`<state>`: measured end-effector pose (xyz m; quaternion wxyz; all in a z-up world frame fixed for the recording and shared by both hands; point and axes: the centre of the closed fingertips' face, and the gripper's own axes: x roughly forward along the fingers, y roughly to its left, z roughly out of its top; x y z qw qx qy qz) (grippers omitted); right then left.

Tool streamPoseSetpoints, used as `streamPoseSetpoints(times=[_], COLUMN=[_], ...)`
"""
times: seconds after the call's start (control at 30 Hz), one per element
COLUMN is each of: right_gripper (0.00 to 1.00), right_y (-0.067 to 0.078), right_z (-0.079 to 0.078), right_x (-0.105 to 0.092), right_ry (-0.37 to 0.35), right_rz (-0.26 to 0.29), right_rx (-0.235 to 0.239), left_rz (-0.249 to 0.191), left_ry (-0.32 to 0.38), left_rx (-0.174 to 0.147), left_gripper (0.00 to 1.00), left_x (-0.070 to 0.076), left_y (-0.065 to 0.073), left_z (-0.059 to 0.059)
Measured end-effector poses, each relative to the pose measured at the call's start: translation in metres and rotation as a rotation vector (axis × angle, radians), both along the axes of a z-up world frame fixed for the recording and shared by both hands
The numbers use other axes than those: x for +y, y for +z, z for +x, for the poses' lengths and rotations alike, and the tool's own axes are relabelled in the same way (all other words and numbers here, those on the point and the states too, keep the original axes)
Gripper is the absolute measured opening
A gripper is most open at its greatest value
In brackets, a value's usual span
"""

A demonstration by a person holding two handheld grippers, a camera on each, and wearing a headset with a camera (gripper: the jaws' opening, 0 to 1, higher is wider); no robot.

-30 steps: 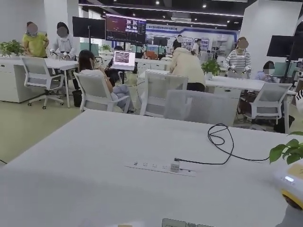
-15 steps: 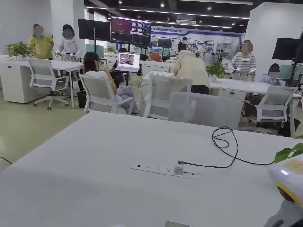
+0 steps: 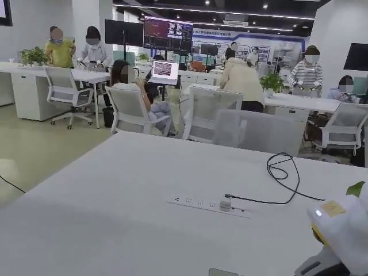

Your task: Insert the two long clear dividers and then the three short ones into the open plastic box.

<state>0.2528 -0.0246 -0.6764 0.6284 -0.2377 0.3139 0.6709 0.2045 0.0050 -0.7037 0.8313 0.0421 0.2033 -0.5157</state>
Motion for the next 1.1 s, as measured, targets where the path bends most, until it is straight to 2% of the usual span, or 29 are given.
streamPoseSetpoints(times=[0.1,0.33,0.43,0.6,0.8,1.1], right_gripper=[0.03,0.03,0.03,0.03,0.03,0.03], right_y=[-0.015,-0.046,-0.055,-0.068,-0.08,-0.088], right_z=[0.008,0.017,0.021,0.026,0.025,0.026], right_x=[0.004,0.013,0.015,0.016,0.016,0.014], right_ry=[-0.032,-0.048,-0.06,-0.068,-0.073,-0.076], right_rz=[0.003,-0.01,-0.012,-0.024,-0.038,-0.047], right_rx=[0.004,0.004,0.014,0.014,0.027,0.022], left_rz=[0.008,0.009,0.011,0.004,0.012,0.001], left_ry=[0.018,0.038,0.045,0.055,0.044,0.052], left_rx=[0.004,0.045,0.055,0.077,0.085,0.099], left_gripper=[0.85,0.91,0.95,1.0,1.0,1.0], left_x=[0.004,0.012,0.014,0.014,0.013,0.013], left_y=[-0.005,-0.018,-0.021,-0.025,-0.028,-0.029], left_z=[0.002,0.004,0.005,0.006,0.003,0.003])
